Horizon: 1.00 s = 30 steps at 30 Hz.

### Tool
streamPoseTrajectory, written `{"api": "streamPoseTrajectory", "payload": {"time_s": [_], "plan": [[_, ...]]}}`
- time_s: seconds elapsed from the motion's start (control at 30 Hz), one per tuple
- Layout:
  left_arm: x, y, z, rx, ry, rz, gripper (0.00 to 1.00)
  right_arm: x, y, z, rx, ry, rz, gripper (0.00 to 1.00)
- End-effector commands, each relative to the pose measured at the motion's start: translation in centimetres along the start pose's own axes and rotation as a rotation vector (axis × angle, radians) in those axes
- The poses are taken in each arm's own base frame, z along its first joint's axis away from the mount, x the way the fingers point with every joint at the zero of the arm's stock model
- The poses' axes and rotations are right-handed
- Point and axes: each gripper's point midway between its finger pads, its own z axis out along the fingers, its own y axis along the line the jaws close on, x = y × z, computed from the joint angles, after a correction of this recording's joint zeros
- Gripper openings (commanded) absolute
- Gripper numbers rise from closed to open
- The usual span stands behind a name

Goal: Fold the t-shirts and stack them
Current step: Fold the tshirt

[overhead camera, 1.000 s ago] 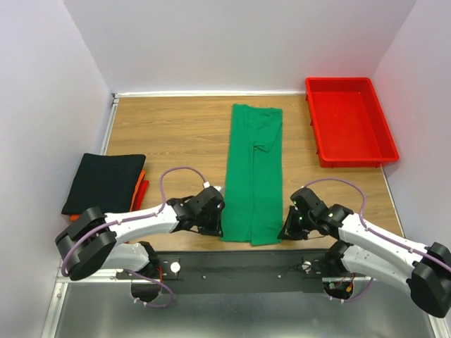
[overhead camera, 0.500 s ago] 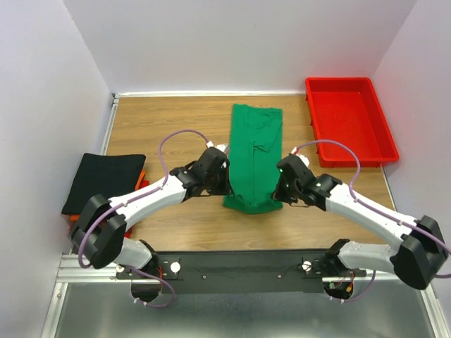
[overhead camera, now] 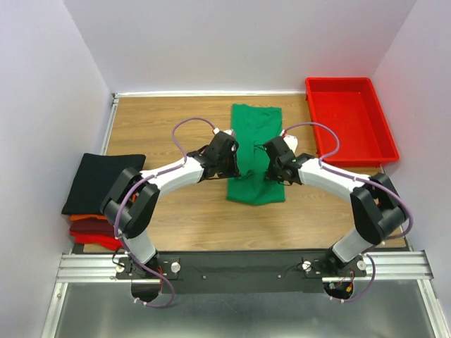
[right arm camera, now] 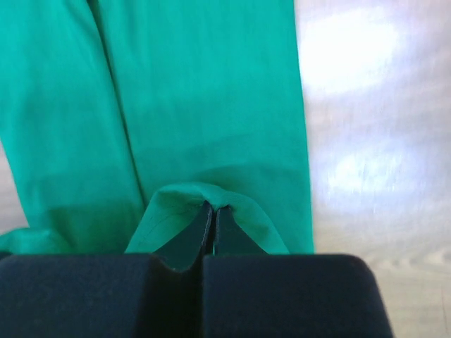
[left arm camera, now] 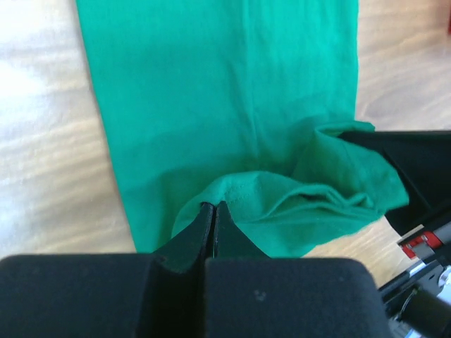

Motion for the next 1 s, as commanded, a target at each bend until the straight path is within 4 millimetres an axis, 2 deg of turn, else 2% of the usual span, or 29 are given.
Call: {"api": "streamPoseTrajectory", "payload": {"time_s": [0.0,0.03,0.2,0.23,0.33,0.43,0.5,0.63,0.73,0.87,0.9,0.97], "plan": [[-2.8,-0.1,1.0,-0.022,-0.060,-0.020,0.00,-4.0,0.6,1.3,0.001,-0.095,0.011,0.00],[-3.8,0.1,1.0,-0.026,-0.076,-0.033,0.00,-4.3,0.6,1.6,0.001,-0.098,0.015,0.01],[-5.9,1.2,2.0,-0.055,-0.095,-0.056,0.00,-6.9,0.3,2.6,0.002,-0.117,0.041,0.00],[-6.9,1.0,2.0,-0.054,-0.106,-0.055,0.00,-7.1,0.4,2.9,-0.003,-0.113,0.046,0.00],[-7.8,1.3,2.8,-0.068,-0.108,-0.054,0.00,-8.6,0.0,3.2,-0.003,-0.123,0.066,0.00],[-9.8,1.3,3.1,-0.074,-0.128,-0.059,0.00,-9.9,-0.4,4.0,-0.004,-0.128,0.086,0.00],[-10.3,2.0,3.6,-0.088,-0.128,-0.065,0.00,-10.7,-0.8,4.7,-0.006,-0.126,0.101,0.01],[-12.1,1.8,4.3,-0.061,-0.130,-0.062,0.00,-11.5,-1.0,5.8,-0.027,-0.111,0.126,0.00],[-12.4,2.4,5.2,-0.075,-0.120,-0.069,0.00,-12.4,-1.1,6.5,-0.035,-0.110,0.135,0.01],[-12.9,2.8,5.7,-0.050,-0.116,-0.072,0.02,-12.8,-1.2,7.3,-0.046,-0.103,0.130,0.26],[-12.9,3.1,5.8,-0.051,-0.114,-0.076,0.25,-13.3,-1.1,7.3,-0.054,-0.109,0.126,0.38],[-13.9,3.2,5.7,-0.028,-0.136,-0.060,0.55,-13.6,-0.8,7.5,-0.071,-0.108,0.120,0.48]]}}
